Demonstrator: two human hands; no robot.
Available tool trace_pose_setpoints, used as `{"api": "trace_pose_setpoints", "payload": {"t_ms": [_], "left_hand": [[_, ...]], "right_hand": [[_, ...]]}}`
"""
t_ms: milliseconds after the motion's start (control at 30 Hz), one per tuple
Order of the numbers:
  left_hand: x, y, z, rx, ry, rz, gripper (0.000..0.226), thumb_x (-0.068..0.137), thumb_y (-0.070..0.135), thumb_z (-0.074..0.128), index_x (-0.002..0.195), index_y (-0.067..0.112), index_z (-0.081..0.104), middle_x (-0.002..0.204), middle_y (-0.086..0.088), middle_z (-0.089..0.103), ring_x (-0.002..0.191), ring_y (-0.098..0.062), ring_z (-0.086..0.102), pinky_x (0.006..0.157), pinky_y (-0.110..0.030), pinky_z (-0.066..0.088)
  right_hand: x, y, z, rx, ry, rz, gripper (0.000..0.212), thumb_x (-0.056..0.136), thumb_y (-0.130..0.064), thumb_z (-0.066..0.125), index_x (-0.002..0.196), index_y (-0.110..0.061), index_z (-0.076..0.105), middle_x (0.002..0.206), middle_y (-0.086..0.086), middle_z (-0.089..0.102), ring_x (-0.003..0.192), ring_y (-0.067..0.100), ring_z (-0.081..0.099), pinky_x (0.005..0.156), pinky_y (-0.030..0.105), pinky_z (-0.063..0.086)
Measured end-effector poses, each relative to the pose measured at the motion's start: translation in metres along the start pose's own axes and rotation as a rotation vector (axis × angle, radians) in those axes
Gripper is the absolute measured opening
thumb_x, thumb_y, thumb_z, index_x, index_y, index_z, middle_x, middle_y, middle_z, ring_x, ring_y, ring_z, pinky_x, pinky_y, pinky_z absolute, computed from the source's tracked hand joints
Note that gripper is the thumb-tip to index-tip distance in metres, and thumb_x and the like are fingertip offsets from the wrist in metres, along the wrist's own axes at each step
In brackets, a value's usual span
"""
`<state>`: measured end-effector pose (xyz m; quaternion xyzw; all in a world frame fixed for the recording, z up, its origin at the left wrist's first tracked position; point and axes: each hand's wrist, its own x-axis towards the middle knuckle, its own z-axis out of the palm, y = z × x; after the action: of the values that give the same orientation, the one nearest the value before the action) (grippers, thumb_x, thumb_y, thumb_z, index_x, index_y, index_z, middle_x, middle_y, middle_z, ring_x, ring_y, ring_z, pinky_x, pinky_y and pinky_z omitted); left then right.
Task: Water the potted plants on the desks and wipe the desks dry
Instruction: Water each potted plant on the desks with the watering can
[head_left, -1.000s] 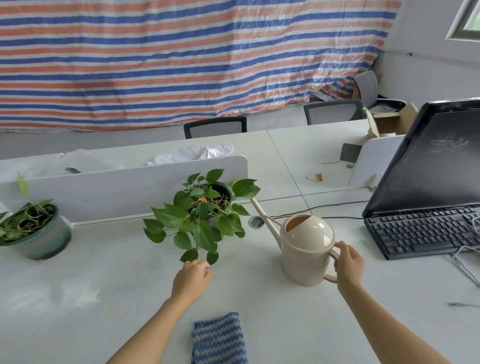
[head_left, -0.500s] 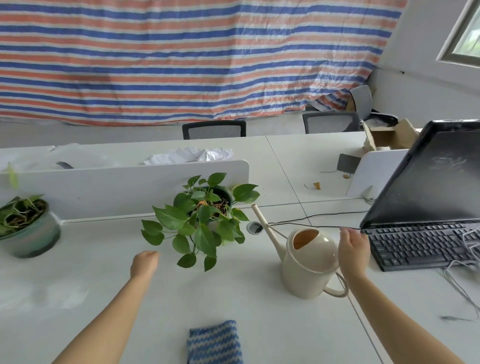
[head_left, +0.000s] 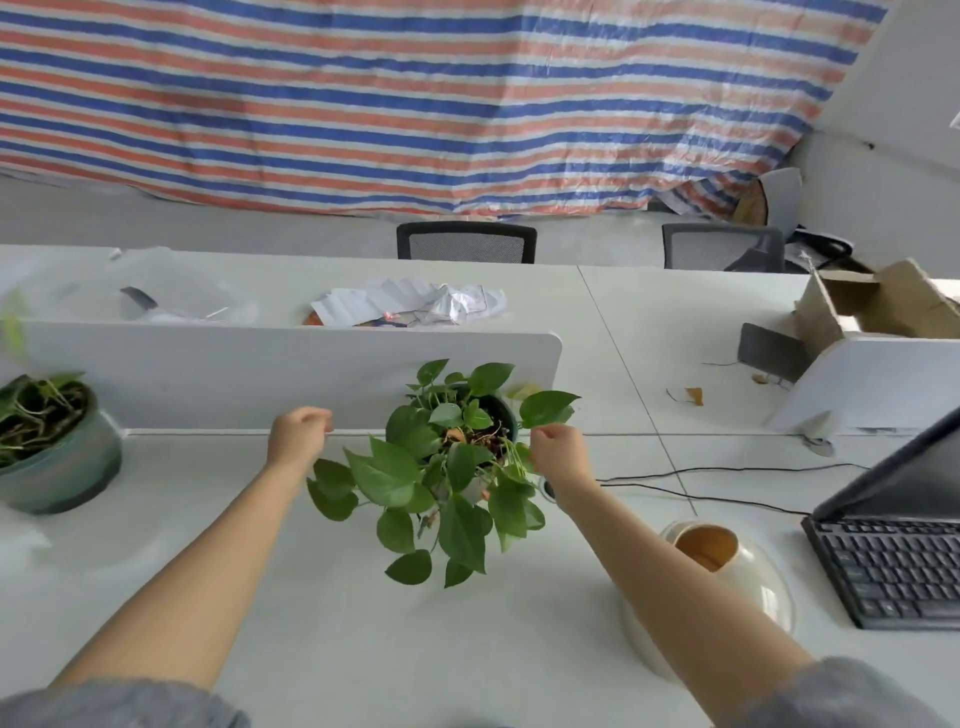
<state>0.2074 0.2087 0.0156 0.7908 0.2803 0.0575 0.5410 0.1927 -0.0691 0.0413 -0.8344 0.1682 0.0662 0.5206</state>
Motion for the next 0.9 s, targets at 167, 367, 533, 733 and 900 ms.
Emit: {"api": "trace_pose_setpoints", "payload": {"t_ms": [167, 367, 533, 733, 900], "left_hand": [[0.025, 0.018, 0.042, 0.136, -0.374, -0.071, 0.024, 0.091, 0.022, 0.052, 0.093, 0.002, 0.065, 0.092, -0.013, 0.064, 0.089, -0.030, 0.060, 0.076, -0.034, 0.048], [0.038, 0.017, 0.070, 0.329, -0.478, -0.114, 0.019, 0.084, 0.018, 0.062, 0.080, -0.001, 0.064, 0.077, -0.014, 0.060, 0.070, -0.025, 0.057, 0.067, -0.029, 0.047], [0.015, 0.012, 0.048, 0.241, -0.608, -0.281, 0.017, 0.089, 0.023, 0.058, 0.083, 0.008, 0.061, 0.082, -0.006, 0.062, 0.071, -0.020, 0.057, 0.063, -0.027, 0.046], [-0.022, -0.026, 0.031, -0.311, -0.684, -0.606, 0.013, 0.092, 0.006, 0.051, 0.101, -0.001, 0.055, 0.104, -0.023, 0.057, 0.082, -0.036, 0.065, 0.058, -0.034, 0.060], [-0.049, -0.019, 0.043, -0.604, -0.484, -0.592, 0.010, 0.092, -0.002, 0.047, 0.083, 0.000, 0.050, 0.103, -0.028, 0.056, 0.050, -0.032, 0.069, 0.047, -0.027, 0.057]], "right_hand": [[0.038, 0.007, 0.025, -0.076, -0.079, 0.249, 0.030, 0.092, -0.013, 0.046, 0.063, -0.008, 0.045, 0.059, 0.006, 0.046, 0.052, 0.017, 0.046, 0.056, 0.026, 0.043], [0.053, 0.010, 0.025, -0.071, -0.128, 0.301, 0.014, 0.088, -0.015, 0.055, 0.082, -0.003, 0.054, 0.077, 0.012, 0.053, 0.055, 0.016, 0.046, 0.048, 0.022, 0.039], [0.057, -0.006, 0.026, -0.113, -0.148, 0.251, 0.009, 0.087, -0.005, 0.052, 0.077, -0.004, 0.052, 0.071, 0.010, 0.049, 0.058, 0.018, 0.045, 0.046, 0.022, 0.035], [0.044, -0.021, 0.027, -0.144, -0.137, 0.086, 0.031, 0.086, -0.002, 0.037, 0.057, -0.012, 0.036, 0.060, 0.002, 0.034, 0.055, 0.015, 0.032, 0.052, 0.023, 0.026], [0.021, -0.027, 0.015, -0.155, -0.080, -0.092, 0.037, 0.091, -0.008, 0.035, 0.054, -0.012, 0.034, 0.055, 0.001, 0.032, 0.052, 0.016, 0.028, 0.050, 0.026, 0.021]]}}
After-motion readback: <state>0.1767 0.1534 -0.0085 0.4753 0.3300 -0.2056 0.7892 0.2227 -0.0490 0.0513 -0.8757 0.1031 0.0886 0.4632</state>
